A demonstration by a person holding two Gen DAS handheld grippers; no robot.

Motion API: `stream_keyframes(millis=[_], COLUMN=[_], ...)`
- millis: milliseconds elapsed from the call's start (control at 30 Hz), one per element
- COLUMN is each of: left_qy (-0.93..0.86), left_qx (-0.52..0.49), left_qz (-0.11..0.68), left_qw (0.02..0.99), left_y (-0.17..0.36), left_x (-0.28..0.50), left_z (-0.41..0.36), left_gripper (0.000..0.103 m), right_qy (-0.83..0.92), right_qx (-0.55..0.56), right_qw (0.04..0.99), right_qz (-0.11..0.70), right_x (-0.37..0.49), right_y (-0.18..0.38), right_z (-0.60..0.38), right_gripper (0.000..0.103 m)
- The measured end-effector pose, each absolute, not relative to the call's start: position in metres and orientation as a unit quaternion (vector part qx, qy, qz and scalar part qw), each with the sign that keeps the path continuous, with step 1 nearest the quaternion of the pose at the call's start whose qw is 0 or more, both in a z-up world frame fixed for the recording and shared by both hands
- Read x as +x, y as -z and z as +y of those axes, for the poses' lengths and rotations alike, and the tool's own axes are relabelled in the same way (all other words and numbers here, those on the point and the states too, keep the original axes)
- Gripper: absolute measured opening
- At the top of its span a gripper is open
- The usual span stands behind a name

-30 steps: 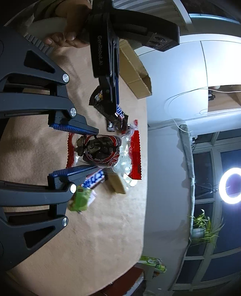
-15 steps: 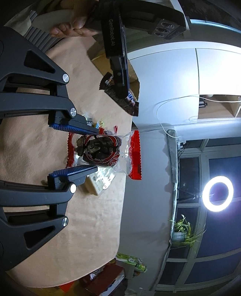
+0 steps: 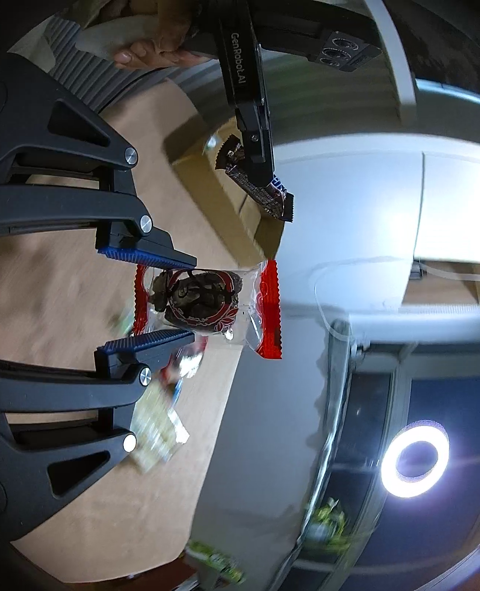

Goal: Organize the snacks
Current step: 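Carry the Snickers bar and date bag into the box and release both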

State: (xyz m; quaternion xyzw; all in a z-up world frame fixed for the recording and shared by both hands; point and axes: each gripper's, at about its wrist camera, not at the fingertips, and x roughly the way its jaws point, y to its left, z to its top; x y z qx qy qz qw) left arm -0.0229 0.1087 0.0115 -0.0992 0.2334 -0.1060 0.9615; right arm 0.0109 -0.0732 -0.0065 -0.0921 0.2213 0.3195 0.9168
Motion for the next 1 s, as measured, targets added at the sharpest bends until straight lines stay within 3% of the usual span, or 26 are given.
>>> stream_keyframes(millis=[367,867,933,967,1000], left_qy=[0.004,-0.021,-0.042,-0.05,-0.054], left_qx=[-0.141,-0.15,-0.144,-0.146,-0.152], left_qz=[0.22,0.246,0.255,0.256,0.256], left_qw=[0.965,0.957,0.955,0.954,0.953], left_y=[0.002,0.029,0.033,0.034,0.035], left_x=[-0.043,-0.017,-0.015,-0.016,-0.018], left_z=[0.208,0.245,0.249,0.252,0.255], left_gripper=[0.028,0.029,0.029,0.032,0.043], right_qy=[-0.408,-0.45,-0.446,-0.446,-0.446], right_qx=[-0.137,-0.158,-0.16,-0.157,-0.152], right_qw=[0.879,0.851,0.85,0.851,0.851], right_qz=[0.203,0.222,0.23,0.23,0.231], right_x=[0.021,0.06,0.065,0.065,0.064], right_y=[-0.003,0.021,0.028,0.03,0.031], right_z=[0.046,0.14,0.143,0.142,0.139], right_gripper=[0.034,0.035,0.041,0.05,0.057])
